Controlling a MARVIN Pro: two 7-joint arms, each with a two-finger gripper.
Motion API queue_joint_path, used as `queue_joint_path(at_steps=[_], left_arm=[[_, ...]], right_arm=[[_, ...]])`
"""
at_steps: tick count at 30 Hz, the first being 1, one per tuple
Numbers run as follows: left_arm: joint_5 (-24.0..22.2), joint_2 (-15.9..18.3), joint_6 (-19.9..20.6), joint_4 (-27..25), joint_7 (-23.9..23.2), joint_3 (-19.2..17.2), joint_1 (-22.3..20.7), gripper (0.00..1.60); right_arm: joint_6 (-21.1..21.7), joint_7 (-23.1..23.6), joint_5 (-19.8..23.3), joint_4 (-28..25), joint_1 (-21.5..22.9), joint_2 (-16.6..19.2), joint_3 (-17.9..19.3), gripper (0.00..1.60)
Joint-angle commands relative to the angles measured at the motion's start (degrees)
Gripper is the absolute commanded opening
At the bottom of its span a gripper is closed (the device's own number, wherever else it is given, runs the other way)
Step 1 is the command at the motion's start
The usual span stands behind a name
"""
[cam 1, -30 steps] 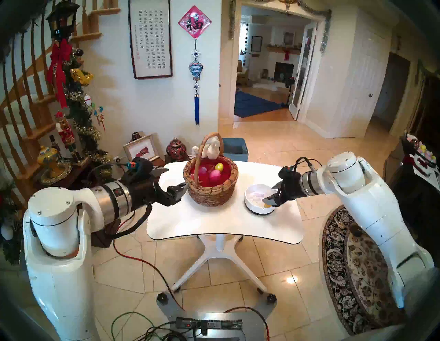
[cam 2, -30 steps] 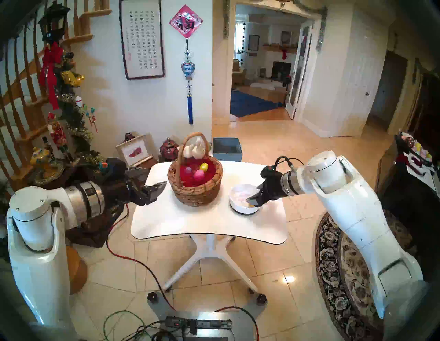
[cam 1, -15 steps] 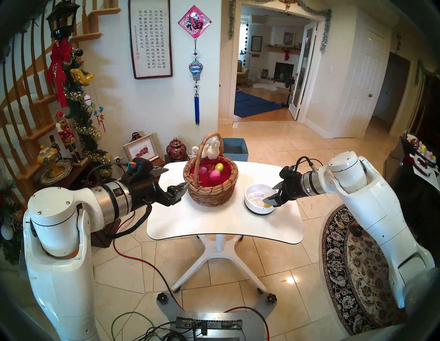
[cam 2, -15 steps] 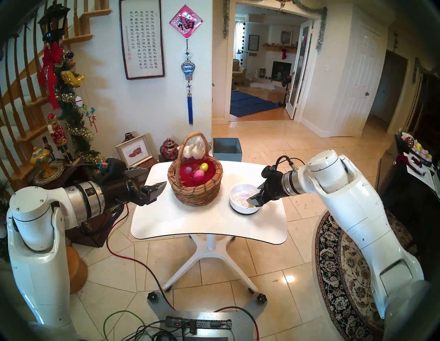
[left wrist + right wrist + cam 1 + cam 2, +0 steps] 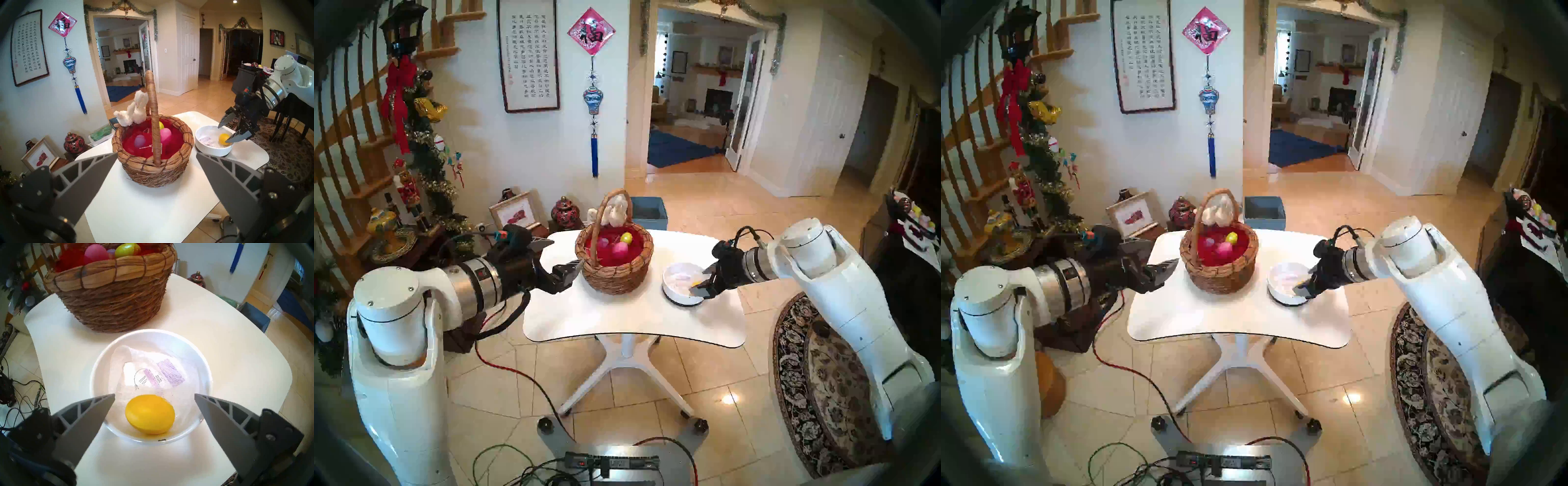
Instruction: Put easter egg into basket
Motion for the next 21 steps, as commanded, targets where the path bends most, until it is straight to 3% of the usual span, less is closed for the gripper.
queue_joint_path(at_steps=[1, 15, 19, 21], left_arm=[[0.01, 0.05, -0.01, -0.31, -0.02, 0.14, -0.11, 1.6], [0.01, 0.05, -0.01, -0.31, -0.02, 0.14, -0.11, 1.6], [0.01, 0.05, -0.01, -0.31, -0.02, 0.14, -0.11, 1.6], [0.01, 0.05, -0.01, -0.31, -0.02, 0.14, -0.11, 1.6]], right_arm=[[-0.43, -0.62, -1.06, -0.7, -0.01, 0.69, -0.37, 1.52], [0.07, -1.13, -1.41, -1.05, -0.28, 0.83, -0.59, 1.43], [0.4, -1.15, -1.01, -1.0, -0.36, 0.64, -0.24, 1.24], [0.51, -1.11, -0.8, -0.94, -0.4, 0.53, -0.06, 1.22]])
